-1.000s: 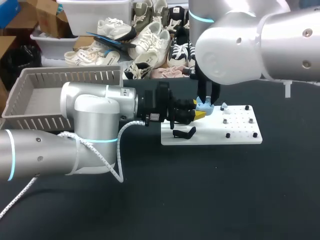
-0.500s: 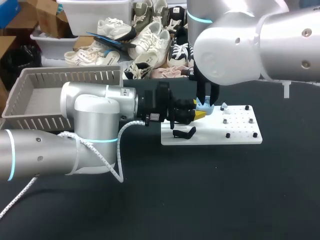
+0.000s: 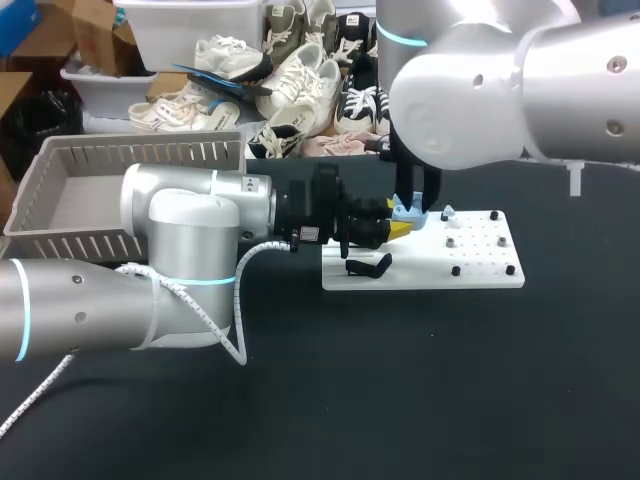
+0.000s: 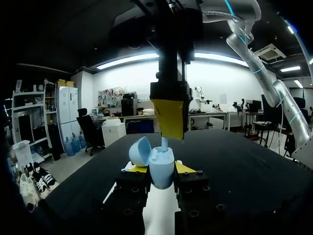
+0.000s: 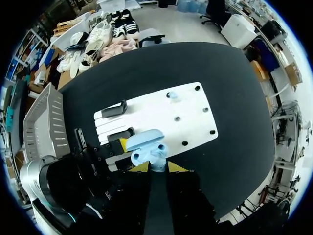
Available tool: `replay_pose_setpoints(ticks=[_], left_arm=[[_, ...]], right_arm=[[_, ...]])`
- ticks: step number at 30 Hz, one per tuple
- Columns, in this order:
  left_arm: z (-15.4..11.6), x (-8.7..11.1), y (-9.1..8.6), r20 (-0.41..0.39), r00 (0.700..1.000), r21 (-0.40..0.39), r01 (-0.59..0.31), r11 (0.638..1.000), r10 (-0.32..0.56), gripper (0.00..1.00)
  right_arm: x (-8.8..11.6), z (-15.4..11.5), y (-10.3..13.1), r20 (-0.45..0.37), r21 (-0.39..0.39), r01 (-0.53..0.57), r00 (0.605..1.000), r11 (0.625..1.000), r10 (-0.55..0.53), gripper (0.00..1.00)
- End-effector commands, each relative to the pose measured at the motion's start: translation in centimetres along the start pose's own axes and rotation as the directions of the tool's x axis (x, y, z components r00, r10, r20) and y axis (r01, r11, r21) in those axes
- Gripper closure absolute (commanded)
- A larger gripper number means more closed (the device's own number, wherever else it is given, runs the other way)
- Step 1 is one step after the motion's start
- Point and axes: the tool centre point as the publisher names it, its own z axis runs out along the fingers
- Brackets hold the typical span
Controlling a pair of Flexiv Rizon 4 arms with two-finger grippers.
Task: Pick up each earbud case from the left stands, insert the matching earbuds, close the lid, and place the case in the box.
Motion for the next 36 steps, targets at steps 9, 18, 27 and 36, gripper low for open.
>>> replay_pose_setpoints(ticks=[9, 18, 27, 36], left_arm=[[-0.04, 0.07, -0.01, 0.003, 1.0, 0.0, -0.001, 1.0, 0.001, 1.0], [-0.04, 0.07, -0.01, 0.003, 1.0, 0.0, -0.001, 1.0, 0.001, 1.0], [-0.04, 0.07, -0.01, 0.003, 1.0, 0.0, -0.001, 1.0, 0.001, 1.0], [-0.04, 0.07, -0.01, 0.003, 1.0, 0.0, -0.001, 1.0, 0.001, 1.0]], right_arm=[[0.06, -0.08, -0.86, 0.008, 0.004, -0.019, 1.0, 1.0, 0.019, 1.0], [-0.29, -0.07, -0.89, 0.009, 0.003, -0.027, 1.0, 1.0, 0.027, 1.0], [-0.62, 0.05, -0.53, 0.006, -0.001, -0.024, 1.0, 1.0, 0.024, 1.0], [-0.49, 0.2, -0.25, 0.001, -0.005, -0.022, 1.0, 1.0, 0.022, 1.0]])
